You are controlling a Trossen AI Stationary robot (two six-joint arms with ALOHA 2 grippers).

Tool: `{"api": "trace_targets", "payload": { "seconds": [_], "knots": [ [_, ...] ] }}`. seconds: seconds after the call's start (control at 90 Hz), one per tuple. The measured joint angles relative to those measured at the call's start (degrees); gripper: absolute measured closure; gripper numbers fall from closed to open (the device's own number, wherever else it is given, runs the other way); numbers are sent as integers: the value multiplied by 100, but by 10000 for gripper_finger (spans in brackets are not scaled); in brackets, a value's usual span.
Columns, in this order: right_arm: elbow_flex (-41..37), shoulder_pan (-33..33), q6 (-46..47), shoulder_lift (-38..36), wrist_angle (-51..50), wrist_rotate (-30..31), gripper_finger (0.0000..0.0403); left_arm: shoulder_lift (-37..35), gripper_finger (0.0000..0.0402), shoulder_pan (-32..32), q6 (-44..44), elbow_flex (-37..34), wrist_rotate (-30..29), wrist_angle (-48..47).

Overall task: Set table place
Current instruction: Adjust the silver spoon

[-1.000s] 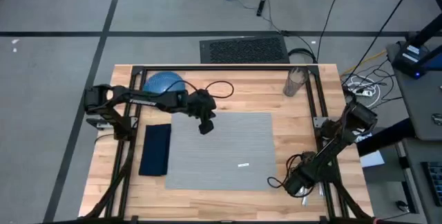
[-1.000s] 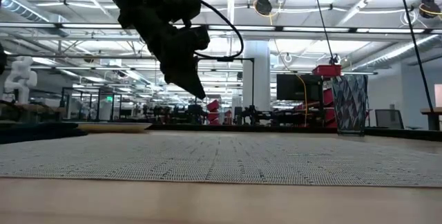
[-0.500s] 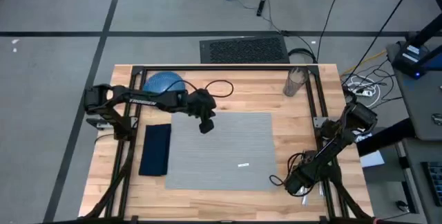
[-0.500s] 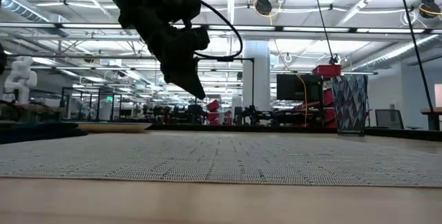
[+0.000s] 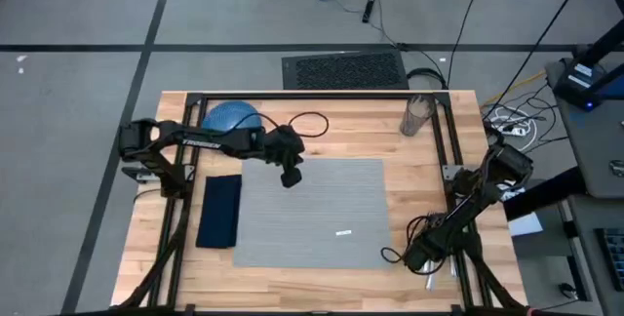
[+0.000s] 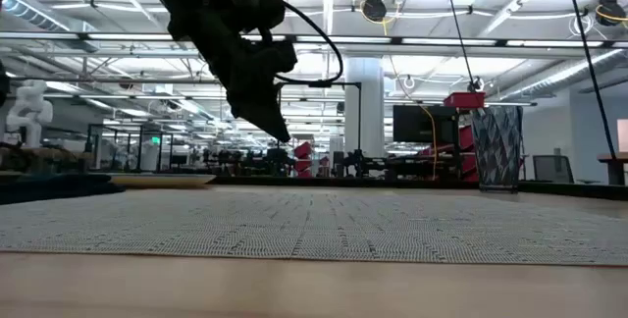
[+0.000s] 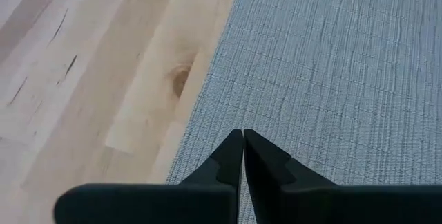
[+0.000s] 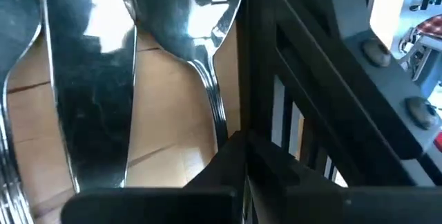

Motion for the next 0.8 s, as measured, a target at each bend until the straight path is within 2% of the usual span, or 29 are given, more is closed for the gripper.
{"api": "trace_targets", "payload": {
  "seconds": [0.389, 0.8],
  "knots": [
    [-9, -181, -260, 7, 316, 158, 403, 0, 402, 0, -7, 0, 0, -18],
    [287, -343, -1101, 20, 401, 380, 403, 0, 402, 0, -6, 0, 1, -118]
  ]
}}
